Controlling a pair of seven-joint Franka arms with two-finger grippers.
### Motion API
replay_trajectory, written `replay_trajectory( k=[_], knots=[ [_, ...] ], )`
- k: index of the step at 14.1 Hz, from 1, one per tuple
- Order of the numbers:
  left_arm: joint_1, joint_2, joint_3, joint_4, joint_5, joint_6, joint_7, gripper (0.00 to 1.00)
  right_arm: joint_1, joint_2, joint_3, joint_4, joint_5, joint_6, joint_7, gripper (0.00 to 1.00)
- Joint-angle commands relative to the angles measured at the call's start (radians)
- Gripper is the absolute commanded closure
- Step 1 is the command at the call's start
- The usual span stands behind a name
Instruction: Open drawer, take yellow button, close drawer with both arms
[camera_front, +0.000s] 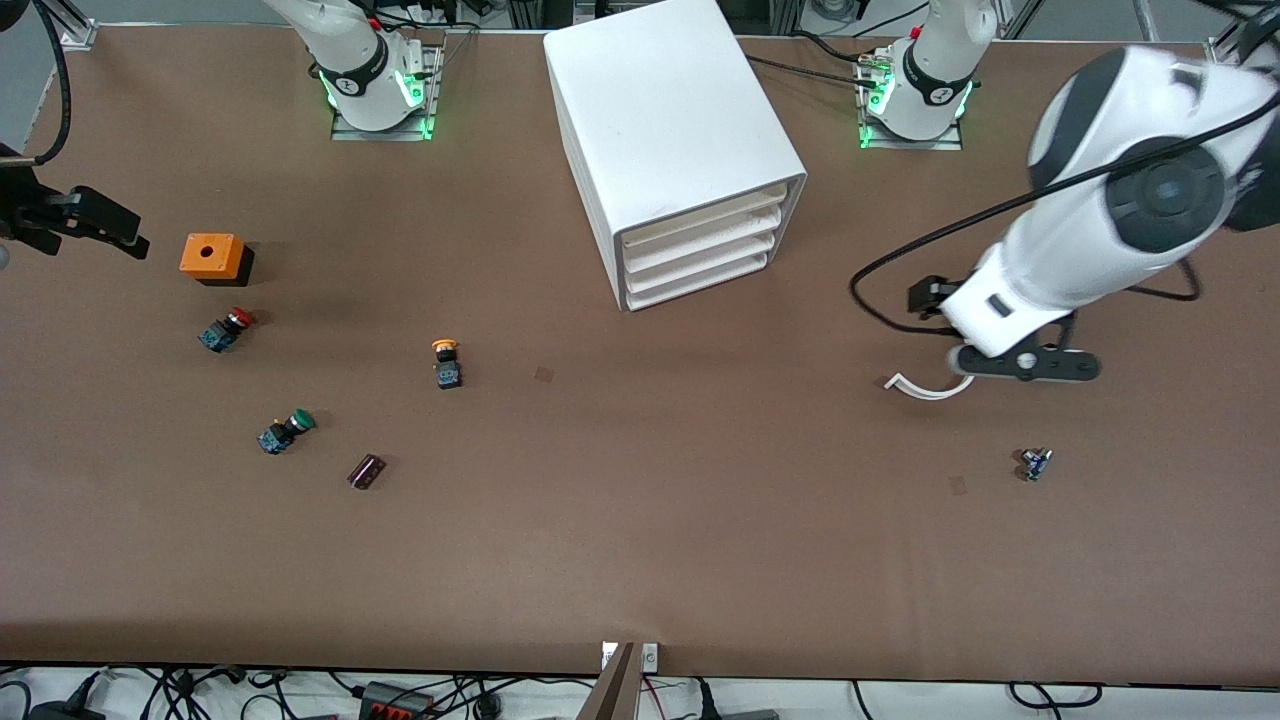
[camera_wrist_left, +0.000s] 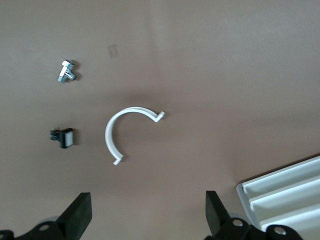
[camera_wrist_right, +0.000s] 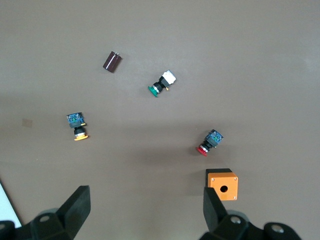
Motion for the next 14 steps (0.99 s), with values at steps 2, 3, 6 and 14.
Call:
replay_trajectory(
  k=[2, 3, 6, 14],
  knots=[
    [-0.041, -0.184, 0.167, -0.104, -0.071, -0.016, 0.212, 0.00, -0.018, -0.020, 0.019, -0.022, -0.014, 0.020, -0.010, 0.00],
    [-0.041, -0.226, 0.210, -0.138, -0.110, -0.010, 0.240, 0.00, -0.018, -0.020, 0.019, -0.022, -0.014, 0.023, -0.012, 0.00],
    [-0.044, -0.341, 0.300, -0.264, -0.158, 0.060, 0.337, 0.00, -0.016, -0.020, 0.019, -0.022, -0.014, 0.032, -0.013, 0.00],
    [-0.072, -0.396, 0.388, -0.335, -0.243, 0.105, 0.352, 0.00, -0.007, -0.016, 0.019, -0.025, -0.016, 0.048, -0.012, 0.00]
  ],
)
